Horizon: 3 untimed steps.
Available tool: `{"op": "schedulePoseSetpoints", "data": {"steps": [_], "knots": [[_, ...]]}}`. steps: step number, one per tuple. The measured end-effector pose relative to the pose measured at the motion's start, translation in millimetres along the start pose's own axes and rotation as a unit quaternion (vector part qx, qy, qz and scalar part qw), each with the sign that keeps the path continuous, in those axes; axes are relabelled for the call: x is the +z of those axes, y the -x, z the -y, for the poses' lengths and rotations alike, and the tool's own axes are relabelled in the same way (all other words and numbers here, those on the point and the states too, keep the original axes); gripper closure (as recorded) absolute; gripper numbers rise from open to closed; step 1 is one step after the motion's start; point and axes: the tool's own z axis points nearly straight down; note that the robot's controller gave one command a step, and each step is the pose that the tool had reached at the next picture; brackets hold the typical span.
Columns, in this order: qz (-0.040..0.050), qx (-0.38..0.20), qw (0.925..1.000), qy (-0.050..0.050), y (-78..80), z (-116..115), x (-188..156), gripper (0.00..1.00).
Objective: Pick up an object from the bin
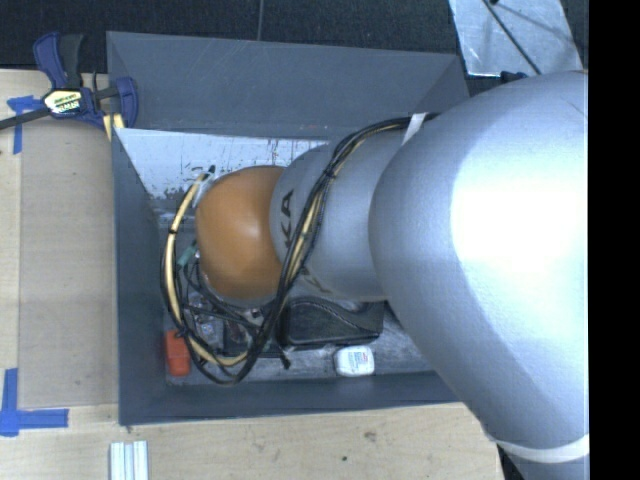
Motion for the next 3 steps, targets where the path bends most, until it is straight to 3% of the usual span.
{"op": "schedulePoseSetpoints", "data": {"steps": [1, 2, 3], "knots": [[-0.0001, 0.0, 1.0, 0.0, -0.1, 0, 0, 0.0], [-0.0011, -0.343, 0.9392, 0.0, -10.9, -2, 0, 0.0], [0.0001, -0.342, 0.9397, -0.001, -9.9, -3, -1, 1.0]]}}
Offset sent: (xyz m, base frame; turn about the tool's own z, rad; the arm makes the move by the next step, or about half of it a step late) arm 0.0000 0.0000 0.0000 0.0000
